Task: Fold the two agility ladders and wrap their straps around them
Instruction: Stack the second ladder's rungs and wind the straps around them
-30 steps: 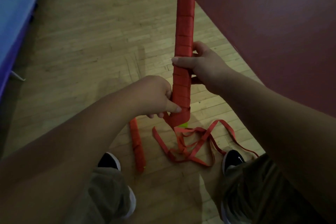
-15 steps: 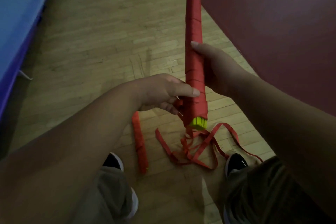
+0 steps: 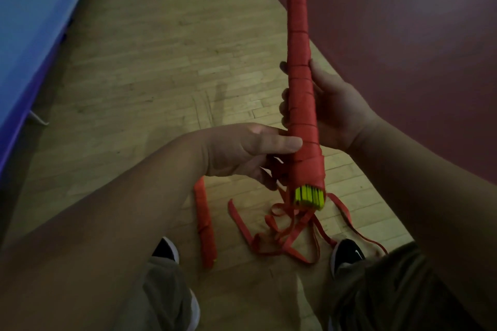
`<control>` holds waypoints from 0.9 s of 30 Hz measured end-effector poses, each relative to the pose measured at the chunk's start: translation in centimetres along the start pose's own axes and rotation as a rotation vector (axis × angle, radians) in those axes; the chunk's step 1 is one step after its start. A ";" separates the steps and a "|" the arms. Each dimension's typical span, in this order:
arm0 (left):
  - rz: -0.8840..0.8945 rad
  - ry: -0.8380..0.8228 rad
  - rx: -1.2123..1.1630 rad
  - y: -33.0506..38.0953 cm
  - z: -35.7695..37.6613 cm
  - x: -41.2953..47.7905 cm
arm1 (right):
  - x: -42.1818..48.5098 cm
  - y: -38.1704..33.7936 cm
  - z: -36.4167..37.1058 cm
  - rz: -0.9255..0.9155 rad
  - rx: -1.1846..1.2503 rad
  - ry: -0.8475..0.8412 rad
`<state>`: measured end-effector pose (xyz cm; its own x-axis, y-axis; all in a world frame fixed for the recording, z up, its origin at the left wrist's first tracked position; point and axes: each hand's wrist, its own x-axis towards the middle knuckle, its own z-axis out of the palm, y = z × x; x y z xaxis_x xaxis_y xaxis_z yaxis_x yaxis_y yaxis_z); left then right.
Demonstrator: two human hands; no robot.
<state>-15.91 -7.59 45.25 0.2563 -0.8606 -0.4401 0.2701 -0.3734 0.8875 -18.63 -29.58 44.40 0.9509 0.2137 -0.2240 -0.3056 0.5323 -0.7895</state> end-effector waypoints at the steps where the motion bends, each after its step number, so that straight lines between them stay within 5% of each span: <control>1: -0.026 0.018 0.053 0.1 -0.1 0.0 | 0.1 0.1 -0.1 0.012 -0.031 0.023; 15: -0.249 0.143 0.377 0.2 -1.4 -0.6 | 0.8 1.4 0.5 -0.018 -0.369 0.182; 27: -0.255 0.654 0.609 -0.7 0.5 1.5 | 1.3 2.6 0.5 -0.026 -0.373 0.286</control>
<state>-16.18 -8.77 43.99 0.7788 -0.4301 -0.4566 -0.0960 -0.8010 0.5909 -18.27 -27.50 42.32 0.9494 -0.0578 -0.3086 -0.2928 0.1922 -0.9367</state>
